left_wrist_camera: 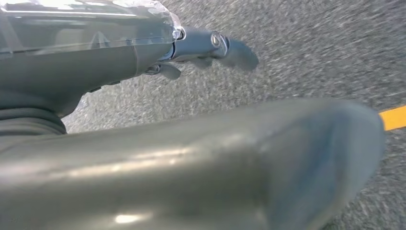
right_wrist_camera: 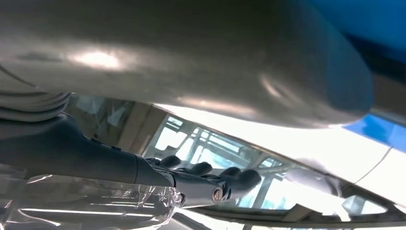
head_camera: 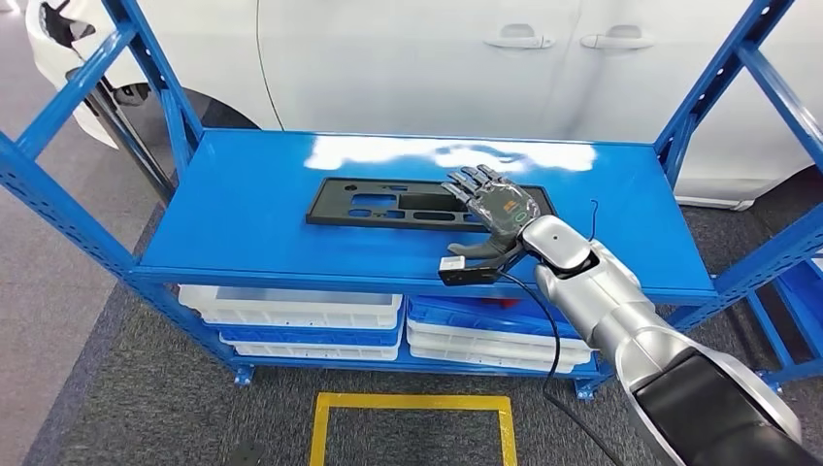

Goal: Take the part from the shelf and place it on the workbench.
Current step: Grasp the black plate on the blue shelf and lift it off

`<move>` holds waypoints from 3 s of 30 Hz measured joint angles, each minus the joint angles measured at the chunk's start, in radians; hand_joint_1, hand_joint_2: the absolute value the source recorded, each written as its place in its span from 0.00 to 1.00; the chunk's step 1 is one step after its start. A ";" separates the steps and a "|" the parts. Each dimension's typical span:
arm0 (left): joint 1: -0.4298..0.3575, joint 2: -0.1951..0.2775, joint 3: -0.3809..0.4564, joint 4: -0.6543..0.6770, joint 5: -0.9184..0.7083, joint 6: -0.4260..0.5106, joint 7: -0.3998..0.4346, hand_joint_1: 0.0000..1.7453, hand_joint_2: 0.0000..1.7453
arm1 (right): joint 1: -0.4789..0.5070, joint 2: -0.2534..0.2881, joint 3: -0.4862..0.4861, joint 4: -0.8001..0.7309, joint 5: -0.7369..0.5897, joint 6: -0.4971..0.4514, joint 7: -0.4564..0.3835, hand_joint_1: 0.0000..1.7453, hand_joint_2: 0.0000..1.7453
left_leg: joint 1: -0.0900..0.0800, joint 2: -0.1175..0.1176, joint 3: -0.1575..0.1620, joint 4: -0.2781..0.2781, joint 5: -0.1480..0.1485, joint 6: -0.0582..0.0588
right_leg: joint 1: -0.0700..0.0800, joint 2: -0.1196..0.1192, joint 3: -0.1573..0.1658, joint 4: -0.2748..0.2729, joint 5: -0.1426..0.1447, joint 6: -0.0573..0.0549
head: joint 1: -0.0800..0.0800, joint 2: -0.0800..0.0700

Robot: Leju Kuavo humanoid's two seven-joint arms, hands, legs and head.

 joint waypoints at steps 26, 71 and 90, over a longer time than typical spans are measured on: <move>-0.005 -0.002 -0.005 0.000 -0.001 -0.008 -0.028 0.00 0.00 | 0.036 -0.012 -0.004 -0.003 0.027 -0.025 -0.002 0.00 1.00 | 0.004 0.001 -0.030 0.111 -0.045 -0.021 | -0.007 -0.002 -0.035 -0.001 0.044 -0.020 | 0.000 0.000; -0.012 -0.007 -0.006 0.000 0.001 -0.009 -0.042 0.00 0.00 | 0.092 0.041 0.025 0.036 0.091 -0.057 0.078 0.04 1.00 | 0.009 -0.002 0.033 -0.007 -0.022 0.010 | -0.019 -0.005 -0.129 0.179 -0.006 0.030 | 0.000 0.000; -0.011 -0.009 -0.008 0.000 -0.001 -0.012 -0.044 0.00 0.00 | 0.093 0.075 0.025 0.063 0.095 -0.065 0.086 1.00 1.00 | 0.006 -0.001 0.030 0.004 -0.027 -0.020 | -0.004 -0.004 -0.038 0.008 0.036 -0.007 | 0.000 0.000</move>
